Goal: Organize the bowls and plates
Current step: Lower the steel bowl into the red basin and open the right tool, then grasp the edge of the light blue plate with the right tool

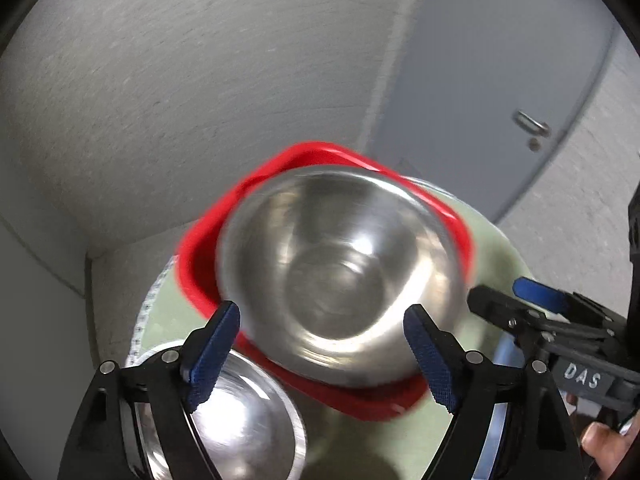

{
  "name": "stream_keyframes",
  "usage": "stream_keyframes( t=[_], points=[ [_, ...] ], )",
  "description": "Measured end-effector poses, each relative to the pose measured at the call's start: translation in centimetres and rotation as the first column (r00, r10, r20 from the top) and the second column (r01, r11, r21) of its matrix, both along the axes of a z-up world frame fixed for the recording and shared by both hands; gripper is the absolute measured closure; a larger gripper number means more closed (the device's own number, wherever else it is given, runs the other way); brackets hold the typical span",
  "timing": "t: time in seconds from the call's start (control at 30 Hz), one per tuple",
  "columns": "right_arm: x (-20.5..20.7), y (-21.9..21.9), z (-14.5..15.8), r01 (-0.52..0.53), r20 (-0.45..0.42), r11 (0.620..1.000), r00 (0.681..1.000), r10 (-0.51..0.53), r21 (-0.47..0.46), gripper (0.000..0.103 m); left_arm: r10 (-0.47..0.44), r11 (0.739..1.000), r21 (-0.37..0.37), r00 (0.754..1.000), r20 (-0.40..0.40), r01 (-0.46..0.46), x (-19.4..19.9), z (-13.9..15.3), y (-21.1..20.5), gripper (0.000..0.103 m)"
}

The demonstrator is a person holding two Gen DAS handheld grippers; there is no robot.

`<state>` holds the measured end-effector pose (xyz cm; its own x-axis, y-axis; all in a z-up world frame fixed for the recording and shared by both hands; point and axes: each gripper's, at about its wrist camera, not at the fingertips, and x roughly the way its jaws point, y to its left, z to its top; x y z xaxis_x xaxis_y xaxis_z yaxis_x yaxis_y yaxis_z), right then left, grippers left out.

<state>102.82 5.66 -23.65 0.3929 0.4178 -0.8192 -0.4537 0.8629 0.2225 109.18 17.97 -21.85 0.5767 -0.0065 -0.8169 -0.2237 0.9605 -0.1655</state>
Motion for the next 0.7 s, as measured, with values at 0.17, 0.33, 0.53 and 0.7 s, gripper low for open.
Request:
stream_keyframes(
  t=[0.17, 0.33, 0.53, 0.7],
  points=[
    [-3.1, -6.7, 1.6, 0.133, 0.075, 0.991, 0.988, -0.132, -0.018, 0.019, -0.167, 0.986, 0.007, 0.986, 0.006, 0.167, -1.9, 0.1, -5.7, 0.018],
    [-6.1, -13.3, 1.1, 0.264, 0.091, 0.963, 0.961, -0.259, -0.051, 0.019, -0.305, 0.952, 0.025, 0.952, -0.020, 0.305, -3.5, -1.0, -10.6, 0.018],
    [-8.4, -18.1, -2.2, 0.359, 0.008, 0.932, 0.933, -0.359, -0.047, 0.019, -0.361, 0.926, 0.075, 0.927, -0.105, 0.369, -3.7, -3.3, -13.9, 0.018],
    [-9.4, -20.0, -6.1, 0.394, -0.118, 0.919, 0.911, -0.394, -0.026, 0.019, -0.374, 0.913, 0.090, 0.905, -0.202, 0.397, -3.4, -5.5, -15.1, 0.021]
  ],
)
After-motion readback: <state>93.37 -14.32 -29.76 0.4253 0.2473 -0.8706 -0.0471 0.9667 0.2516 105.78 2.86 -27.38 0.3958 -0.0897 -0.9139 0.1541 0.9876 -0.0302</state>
